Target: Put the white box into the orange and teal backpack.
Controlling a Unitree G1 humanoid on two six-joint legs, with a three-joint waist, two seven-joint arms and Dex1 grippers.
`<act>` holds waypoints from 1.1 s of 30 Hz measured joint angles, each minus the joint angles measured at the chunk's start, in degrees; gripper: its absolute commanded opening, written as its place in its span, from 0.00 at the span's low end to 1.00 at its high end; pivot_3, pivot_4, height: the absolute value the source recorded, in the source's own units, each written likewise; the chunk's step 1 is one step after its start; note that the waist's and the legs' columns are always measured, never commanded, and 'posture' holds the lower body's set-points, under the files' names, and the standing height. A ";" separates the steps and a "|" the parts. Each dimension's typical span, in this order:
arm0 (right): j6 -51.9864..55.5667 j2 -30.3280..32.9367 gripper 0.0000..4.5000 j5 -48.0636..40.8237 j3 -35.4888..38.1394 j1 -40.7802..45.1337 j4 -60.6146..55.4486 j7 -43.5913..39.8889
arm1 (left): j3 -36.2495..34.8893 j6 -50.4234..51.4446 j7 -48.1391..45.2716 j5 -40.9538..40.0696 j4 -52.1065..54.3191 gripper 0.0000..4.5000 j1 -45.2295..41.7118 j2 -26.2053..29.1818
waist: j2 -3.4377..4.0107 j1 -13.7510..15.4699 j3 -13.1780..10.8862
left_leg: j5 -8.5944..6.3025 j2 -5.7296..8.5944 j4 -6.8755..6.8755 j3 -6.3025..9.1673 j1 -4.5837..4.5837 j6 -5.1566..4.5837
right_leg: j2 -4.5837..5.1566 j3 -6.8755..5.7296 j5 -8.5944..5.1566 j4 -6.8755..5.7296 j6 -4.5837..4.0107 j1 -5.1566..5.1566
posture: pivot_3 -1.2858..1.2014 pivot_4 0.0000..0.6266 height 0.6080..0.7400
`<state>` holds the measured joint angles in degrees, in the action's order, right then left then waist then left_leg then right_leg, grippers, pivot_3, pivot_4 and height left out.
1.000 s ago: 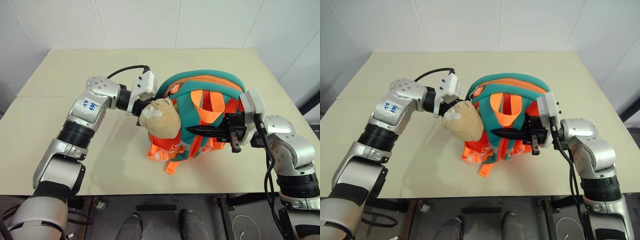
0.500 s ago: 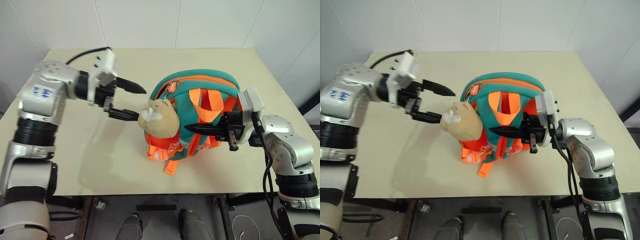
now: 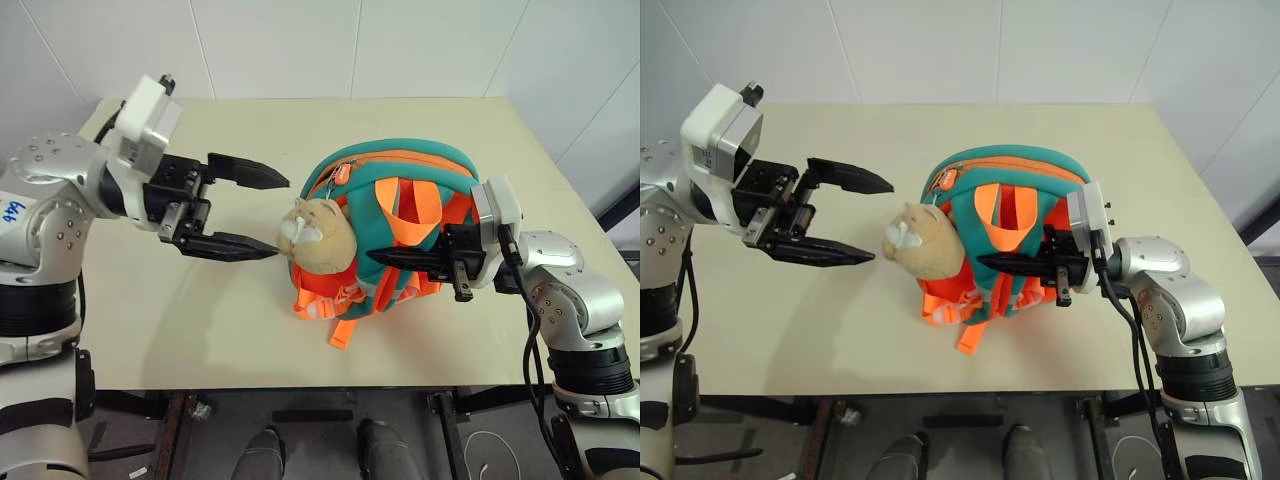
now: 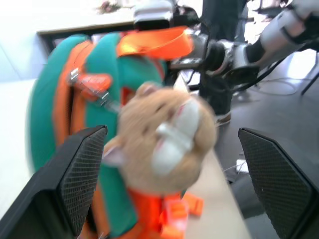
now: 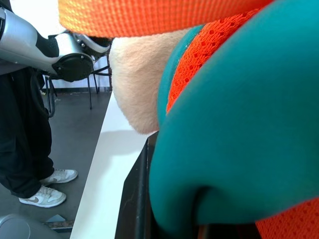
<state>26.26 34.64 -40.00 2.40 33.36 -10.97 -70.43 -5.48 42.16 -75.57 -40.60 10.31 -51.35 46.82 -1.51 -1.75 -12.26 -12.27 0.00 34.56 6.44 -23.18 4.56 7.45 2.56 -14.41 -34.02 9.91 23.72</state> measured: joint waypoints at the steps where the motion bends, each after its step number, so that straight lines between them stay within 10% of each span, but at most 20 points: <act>1: -0.01 -0.10 0.00 0.18 -0.02 0.04 0.07 -0.03 | 0.29 0.60 0.87 -0.23 1.08 1.00 0.00 -0.13 | 0.00 -0.04 0.00 | 0.00 0.00 0.02 0.00 0.00 0.00 | 0.00 0.00 0.01 0.01 -0.01 -0.01 | 0.52 0.24 1.00; 10: -0.07 -0.53 0.00 1.17 -0.30 0.31 0.54 -0.17 | 8.28 -1.11 5.03 5.87 6.92 0.87 1.81 1.33 | 0.00 0.08 0.00 | 0.00 0.00 0.09 -0.01 0.02 0.00 | 0.00 0.00 0.01 0.06 -0.03 -0.06 | 0.52 0.24 1.00; 22: -0.06 -0.87 0.00 1.64 -0.29 0.22 0.39 -0.09 | 11.08 -0.93 7.12 9.17 2.42 0.03 -0.93 -0.23 | 0.00 0.01 0.00 | 0.00 0.00 0.10 -0.01 0.01 0.00 | -0.01 0.00 0.01 0.10 -0.03 -0.08 | 0.52 0.24 1.00; 33: -0.07 -0.87 0.00 1.51 -0.27 -0.34 -0.22 0.03 | 10.06 2.02 7.67 8.01 2.37 0.00 -2.17 -0.47 | 0.00 0.04 0.00 | 0.00 0.00 0.10 -0.01 0.01 0.00 | 0.00 0.00 0.02 0.11 -0.02 -0.08 | 0.52 0.24 1.00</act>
<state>26.20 33.77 -38.49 2.13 33.03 -11.19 -70.40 4.58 44.18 -67.90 -32.58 12.67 -53.52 46.35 -1.51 -1.71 -12.26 -12.28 0.00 34.67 6.44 -23.17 4.56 7.44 2.56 -14.39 -33.90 9.88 23.64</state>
